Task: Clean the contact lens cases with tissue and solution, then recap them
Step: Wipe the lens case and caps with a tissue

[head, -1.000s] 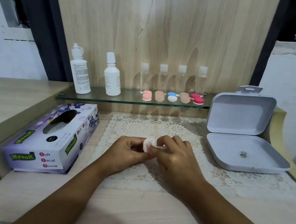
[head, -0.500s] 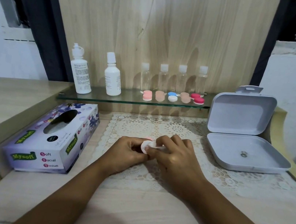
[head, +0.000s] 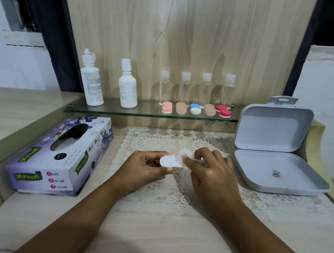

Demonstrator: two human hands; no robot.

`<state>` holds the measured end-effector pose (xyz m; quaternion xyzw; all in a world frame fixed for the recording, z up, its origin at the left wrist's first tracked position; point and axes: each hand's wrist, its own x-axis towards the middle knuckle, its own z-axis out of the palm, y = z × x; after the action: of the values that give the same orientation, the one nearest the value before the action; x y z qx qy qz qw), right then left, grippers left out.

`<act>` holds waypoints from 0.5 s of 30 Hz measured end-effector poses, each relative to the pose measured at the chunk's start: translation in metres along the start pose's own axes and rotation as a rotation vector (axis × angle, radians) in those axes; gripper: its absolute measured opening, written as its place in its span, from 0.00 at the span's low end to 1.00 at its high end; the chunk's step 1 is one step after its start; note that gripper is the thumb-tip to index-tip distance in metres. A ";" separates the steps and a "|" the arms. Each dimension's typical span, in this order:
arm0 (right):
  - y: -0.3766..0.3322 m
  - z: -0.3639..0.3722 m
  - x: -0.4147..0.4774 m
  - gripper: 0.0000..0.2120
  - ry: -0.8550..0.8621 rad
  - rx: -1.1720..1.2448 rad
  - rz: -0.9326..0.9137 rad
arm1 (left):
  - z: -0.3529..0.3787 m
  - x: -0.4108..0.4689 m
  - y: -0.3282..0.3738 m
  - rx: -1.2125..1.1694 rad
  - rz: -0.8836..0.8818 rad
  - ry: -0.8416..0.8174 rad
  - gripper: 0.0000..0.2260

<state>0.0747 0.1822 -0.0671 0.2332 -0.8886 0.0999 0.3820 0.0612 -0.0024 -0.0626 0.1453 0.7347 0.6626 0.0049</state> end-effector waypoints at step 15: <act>-0.001 0.003 -0.002 0.16 -0.029 0.134 -0.057 | 0.000 0.000 0.000 -0.043 0.010 -0.009 0.14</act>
<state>0.0744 0.1805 -0.0705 0.2850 -0.8783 0.1448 0.3555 0.0613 -0.0027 -0.0622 0.1521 0.7195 0.6776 0.0080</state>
